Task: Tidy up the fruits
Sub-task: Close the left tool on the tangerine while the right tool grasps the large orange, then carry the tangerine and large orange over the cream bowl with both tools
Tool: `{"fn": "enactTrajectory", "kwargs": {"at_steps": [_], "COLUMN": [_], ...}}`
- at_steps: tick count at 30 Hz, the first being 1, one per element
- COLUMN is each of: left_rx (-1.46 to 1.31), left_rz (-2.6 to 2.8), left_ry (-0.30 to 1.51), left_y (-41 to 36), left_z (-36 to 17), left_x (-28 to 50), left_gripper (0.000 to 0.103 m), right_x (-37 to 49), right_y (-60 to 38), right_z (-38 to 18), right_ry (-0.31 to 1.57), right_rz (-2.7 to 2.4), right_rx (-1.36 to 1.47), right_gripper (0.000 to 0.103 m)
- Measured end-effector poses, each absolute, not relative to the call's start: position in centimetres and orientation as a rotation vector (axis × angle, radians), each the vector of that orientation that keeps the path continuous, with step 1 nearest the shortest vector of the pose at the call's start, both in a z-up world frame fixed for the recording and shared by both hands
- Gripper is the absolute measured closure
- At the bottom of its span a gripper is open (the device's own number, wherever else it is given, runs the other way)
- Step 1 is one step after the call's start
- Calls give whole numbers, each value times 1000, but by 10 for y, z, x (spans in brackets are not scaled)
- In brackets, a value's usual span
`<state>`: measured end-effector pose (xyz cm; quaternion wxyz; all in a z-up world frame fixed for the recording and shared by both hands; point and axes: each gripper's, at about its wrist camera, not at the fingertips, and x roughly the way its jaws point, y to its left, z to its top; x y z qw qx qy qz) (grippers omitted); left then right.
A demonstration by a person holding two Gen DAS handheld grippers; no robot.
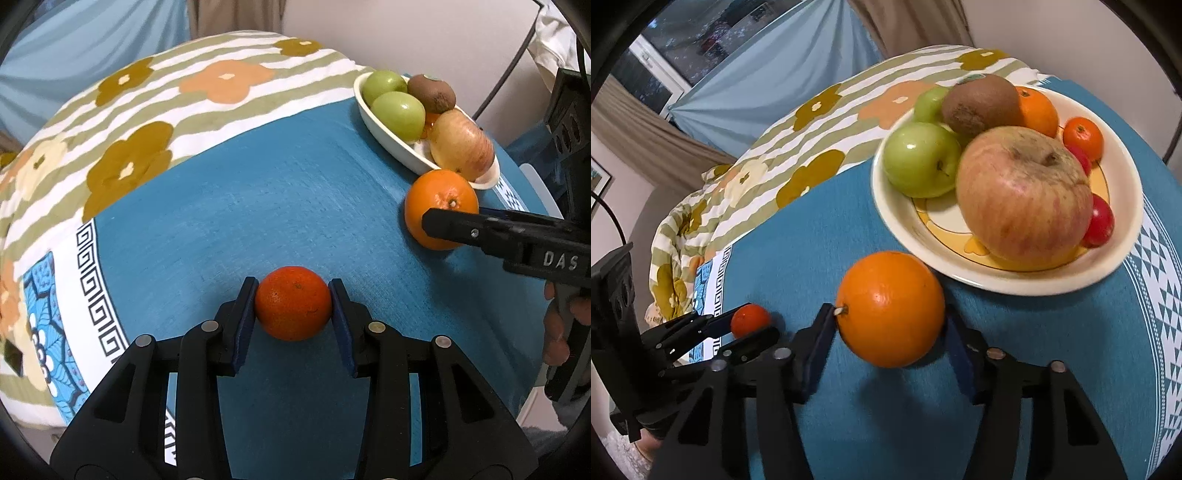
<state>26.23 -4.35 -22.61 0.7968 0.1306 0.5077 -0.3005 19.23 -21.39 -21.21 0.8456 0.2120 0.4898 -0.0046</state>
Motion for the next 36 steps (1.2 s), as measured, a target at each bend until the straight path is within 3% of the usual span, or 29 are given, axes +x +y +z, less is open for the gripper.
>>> {"fn": "enactTrajectory", "kwargs": {"at_steps": [20,36], "left_rx": [213,107], "left_rz": [-595,-497], "left_ry": [998,940], "left_y": [-38,-115], "left_z": [-152,-98], "left_x": [256,241], "left_gripper": [60,60], "right_x": [167,152], "right_y": [-212,-294], "right_z": [-154,-111], "right_ry": [951,941], "right_rz": [10,90], "right_rx": [385,292], "right_gripper": [51,51]}}
